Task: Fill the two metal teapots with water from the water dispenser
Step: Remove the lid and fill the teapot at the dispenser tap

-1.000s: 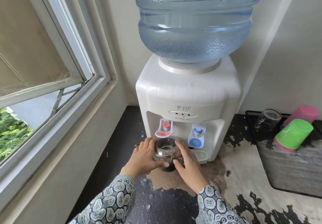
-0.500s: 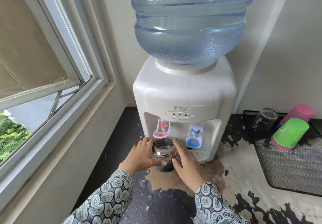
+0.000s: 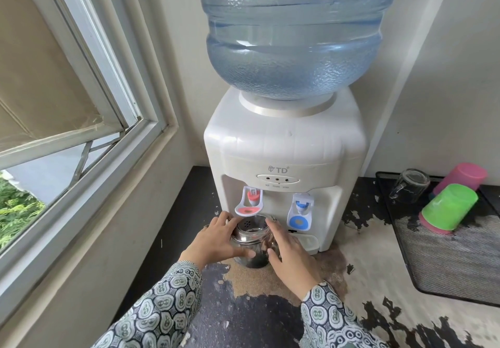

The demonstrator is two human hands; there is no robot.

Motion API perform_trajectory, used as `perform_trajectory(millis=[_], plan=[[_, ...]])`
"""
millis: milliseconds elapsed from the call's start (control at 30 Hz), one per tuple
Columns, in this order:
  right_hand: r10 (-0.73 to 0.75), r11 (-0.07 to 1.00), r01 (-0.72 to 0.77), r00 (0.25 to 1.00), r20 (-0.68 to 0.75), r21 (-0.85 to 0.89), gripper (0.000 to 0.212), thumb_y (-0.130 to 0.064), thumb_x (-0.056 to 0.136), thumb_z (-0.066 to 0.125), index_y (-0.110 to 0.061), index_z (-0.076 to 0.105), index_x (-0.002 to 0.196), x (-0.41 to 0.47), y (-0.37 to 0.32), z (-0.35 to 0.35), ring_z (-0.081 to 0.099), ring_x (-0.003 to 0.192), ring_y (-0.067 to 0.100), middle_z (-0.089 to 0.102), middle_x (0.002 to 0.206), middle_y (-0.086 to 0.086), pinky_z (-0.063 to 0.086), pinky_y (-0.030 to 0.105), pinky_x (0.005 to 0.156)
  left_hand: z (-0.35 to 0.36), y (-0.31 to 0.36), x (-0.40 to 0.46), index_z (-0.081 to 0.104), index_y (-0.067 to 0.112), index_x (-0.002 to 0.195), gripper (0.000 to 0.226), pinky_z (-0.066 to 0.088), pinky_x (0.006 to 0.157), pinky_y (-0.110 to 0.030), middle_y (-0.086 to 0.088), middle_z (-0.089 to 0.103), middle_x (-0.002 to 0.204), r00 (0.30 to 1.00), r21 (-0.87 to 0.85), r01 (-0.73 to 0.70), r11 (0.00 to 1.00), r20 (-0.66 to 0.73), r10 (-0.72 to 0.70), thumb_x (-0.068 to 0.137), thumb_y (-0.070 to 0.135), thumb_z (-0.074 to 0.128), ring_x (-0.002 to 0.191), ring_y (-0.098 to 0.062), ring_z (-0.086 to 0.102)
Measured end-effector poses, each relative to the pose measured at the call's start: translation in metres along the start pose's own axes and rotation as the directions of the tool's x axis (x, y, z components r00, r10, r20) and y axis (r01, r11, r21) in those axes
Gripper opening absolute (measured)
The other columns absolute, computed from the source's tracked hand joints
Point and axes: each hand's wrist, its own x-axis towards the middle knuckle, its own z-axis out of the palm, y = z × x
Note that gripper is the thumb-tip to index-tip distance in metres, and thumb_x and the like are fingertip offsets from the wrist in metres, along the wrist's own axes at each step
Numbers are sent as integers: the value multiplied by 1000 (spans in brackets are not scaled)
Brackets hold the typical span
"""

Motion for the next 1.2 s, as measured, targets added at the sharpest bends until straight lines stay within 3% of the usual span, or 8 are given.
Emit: perform_trajectory(millis=[333, 600, 833, 1200], plan=[[-1, 1000, 1, 1000, -4, -16, 64, -26, 93, 40, -41, 3, 142, 0, 1, 0, 33, 134, 11, 16, 155, -11, 52, 32, 86, 0, -2, 2, 13, 36, 145, 106, 35, 108, -49, 4, 25, 148, 1000, -51, 0, 999, -15, 0, 59, 78, 60, 133, -21, 30], [20, 1000, -20, 1000, -1, -3, 65, -25, 92, 41, -42, 3, 142, -2, 0, -1, 37, 132, 11, 18, 155, -11, 54, 33, 81, -4, -6, 6, 29, 40, 140, 103, 42, 102, -44, 17, 33, 144, 998, -174, -17, 985, -56, 7, 52, 70, 73, 129, -12, 39], [43, 999, -43, 999, -2, 9, 65, -23, 91, 42, -44, 6, 141, -4, -1, -1, 54, 117, 16, 26, 152, -10, 53, 33, 72, -2, -9, 8, 34, 38, 138, 100, 42, 102, -44, 16, 37, 140, 998, -260, -23, 965, -70, 5, 51, 61, 78, 126, -11, 41], [50, 998, -50, 999, -4, 45, 66, -23, 91, 43, -47, 4, 140, -4, -1, -1, 55, 115, 15, 25, 152, -12, 55, 34, 71, -4, -8, 12, 37, 34, 137, 103, 43, 101, -48, 13, 41, 135, 999, -280, -25, 960, -49, 11, 47, 62, 79, 122, -12, 45]])
